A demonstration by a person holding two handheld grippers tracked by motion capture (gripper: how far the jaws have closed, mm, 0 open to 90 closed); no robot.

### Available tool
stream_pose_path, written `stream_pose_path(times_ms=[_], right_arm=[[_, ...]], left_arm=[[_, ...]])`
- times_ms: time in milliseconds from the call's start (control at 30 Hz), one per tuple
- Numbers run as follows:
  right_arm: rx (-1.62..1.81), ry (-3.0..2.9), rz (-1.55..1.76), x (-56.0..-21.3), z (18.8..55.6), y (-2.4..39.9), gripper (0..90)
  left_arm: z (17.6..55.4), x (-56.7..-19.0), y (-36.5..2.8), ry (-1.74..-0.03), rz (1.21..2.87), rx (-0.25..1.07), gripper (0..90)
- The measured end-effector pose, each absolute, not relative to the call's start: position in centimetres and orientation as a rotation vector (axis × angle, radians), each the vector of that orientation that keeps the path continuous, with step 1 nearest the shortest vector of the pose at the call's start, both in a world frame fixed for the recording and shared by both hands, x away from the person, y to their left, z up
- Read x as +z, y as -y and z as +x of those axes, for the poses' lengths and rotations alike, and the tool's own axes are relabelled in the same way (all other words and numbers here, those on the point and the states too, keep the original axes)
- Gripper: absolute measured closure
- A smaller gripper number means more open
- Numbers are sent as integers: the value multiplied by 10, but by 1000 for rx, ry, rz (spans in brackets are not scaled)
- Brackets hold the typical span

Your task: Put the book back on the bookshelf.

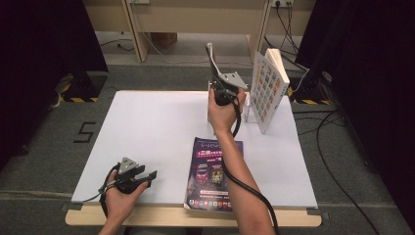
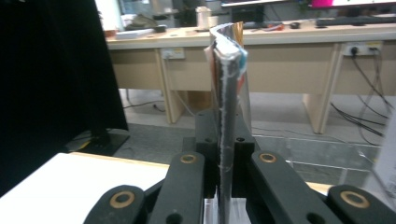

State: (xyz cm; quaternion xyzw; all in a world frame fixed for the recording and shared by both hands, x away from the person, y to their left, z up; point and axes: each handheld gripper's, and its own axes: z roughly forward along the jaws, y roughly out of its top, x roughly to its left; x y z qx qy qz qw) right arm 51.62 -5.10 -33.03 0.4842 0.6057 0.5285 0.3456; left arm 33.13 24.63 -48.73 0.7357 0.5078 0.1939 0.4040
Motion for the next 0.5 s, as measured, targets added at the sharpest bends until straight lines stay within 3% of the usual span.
stream_pose_path(times_ms=[500], right_arm=[[1463, -1595, 1225, -344, 503, 51, 795]], left_arm=[[331, -488, -244, -1281, 1858, 488, 435]])
